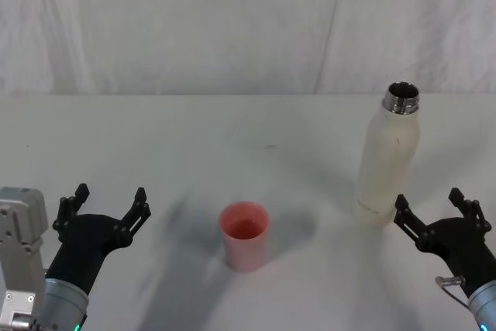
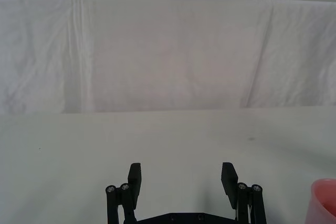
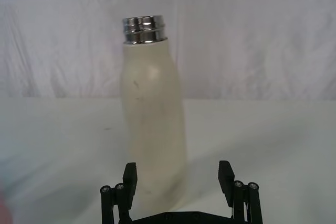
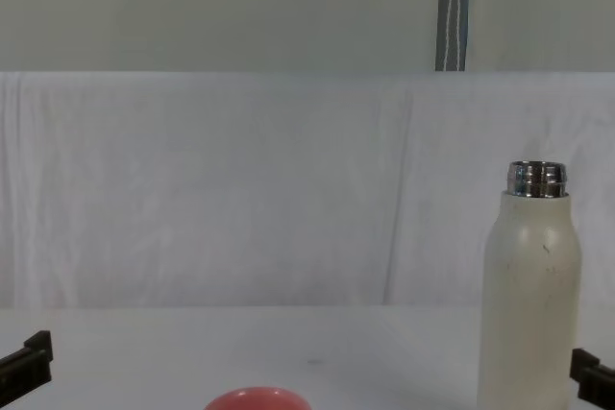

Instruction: Grasp the thermos with one hand and pour water into the cup lid.

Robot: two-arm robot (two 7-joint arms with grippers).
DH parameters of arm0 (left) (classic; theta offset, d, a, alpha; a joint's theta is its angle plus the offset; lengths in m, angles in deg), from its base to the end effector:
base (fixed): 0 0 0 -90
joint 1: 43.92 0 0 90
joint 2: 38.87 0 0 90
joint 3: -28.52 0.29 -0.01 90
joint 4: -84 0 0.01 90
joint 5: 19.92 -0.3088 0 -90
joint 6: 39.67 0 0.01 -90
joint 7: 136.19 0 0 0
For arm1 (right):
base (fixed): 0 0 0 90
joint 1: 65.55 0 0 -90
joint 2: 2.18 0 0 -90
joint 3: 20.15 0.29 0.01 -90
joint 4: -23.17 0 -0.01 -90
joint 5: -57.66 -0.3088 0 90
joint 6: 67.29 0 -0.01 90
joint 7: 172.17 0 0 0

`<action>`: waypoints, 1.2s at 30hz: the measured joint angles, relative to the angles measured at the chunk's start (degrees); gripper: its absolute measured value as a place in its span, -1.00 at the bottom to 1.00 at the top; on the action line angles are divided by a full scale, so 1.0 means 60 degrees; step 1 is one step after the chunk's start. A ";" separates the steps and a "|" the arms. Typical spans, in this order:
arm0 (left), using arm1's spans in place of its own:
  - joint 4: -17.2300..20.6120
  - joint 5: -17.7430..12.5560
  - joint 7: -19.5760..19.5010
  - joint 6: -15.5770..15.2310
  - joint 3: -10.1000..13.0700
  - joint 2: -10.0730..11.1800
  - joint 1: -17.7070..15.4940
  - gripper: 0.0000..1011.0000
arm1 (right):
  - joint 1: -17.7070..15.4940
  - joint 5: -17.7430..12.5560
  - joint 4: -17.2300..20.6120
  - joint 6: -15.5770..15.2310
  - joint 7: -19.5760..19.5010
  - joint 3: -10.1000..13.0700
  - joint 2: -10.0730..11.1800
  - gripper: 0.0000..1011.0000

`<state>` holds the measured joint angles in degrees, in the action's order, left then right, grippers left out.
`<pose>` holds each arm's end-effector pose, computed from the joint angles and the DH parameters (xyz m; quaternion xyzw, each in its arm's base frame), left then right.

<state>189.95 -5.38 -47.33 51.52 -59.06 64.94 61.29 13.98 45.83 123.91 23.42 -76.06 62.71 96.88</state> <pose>0.2530 0.0375 -0.2853 -0.0174 0.0064 0.6616 0.7497 0.2729 0.0020 -0.2982 0.0249 0.0280 -0.6106 0.7911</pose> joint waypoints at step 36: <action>0.0000 0.0000 -0.0001 0.0000 0.0000 0.0000 0.0000 0.98 | -0.0013 0.0298 -0.0258 0.0563 0.0442 -0.0311 -0.0082 0.98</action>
<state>189.95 -5.38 -47.33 51.52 -59.07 64.94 61.29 13.90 47.61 122.37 26.80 -73.41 60.84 96.38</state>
